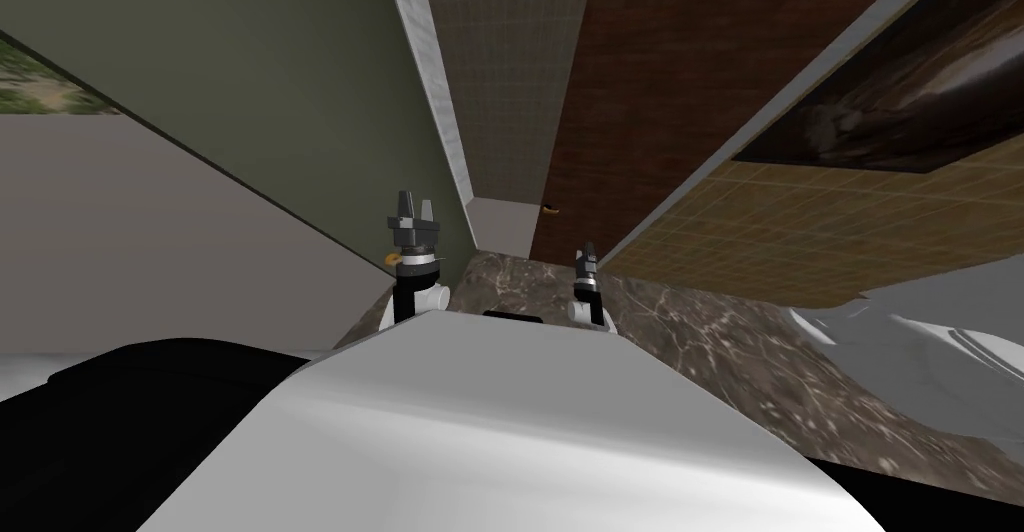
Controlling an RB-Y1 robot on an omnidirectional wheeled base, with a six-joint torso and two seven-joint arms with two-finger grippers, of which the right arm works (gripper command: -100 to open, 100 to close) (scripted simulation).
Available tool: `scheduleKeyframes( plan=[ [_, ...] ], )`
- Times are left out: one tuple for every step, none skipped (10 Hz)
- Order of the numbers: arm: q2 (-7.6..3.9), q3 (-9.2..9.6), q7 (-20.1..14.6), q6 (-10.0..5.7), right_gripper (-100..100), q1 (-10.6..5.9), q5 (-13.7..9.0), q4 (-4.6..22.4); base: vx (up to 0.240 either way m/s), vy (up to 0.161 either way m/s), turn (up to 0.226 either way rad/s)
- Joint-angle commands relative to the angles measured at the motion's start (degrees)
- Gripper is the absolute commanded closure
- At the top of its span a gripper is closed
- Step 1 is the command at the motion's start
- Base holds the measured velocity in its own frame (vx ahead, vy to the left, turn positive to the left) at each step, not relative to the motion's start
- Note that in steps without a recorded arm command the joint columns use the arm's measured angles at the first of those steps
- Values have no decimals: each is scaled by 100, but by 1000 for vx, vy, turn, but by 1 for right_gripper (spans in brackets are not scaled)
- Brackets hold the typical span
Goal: Pull the door open
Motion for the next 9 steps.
scheduleKeyframes(
  plan=[
    [-27,-21,-1,-80,-100,-93,-86,271,97,20,77],
    [-43,-34,1,-120,-100,-151,-137,429,99,17,75],
    [-60,-47,2,-159,-100,-208,-189,587,109,16,68],
    [-75,-60,4,-199,-100,-266,-241,741,111,12,98],
    [-90,-73,5,-238,-100,-324,-293,891,101,0,72],
    [-105,-86,7,-278,-100,-381,-345,1061,102,13,77],
    [-119,-99,8,-317,-100,-439,-396,1219,109,18,87],
    [-134,-112,10,-357,-100,-497,-448,1373,106,1,85],
    [-148,-125,11,-396,-100,-554,-500,1534,98,2,75]
  ],
)
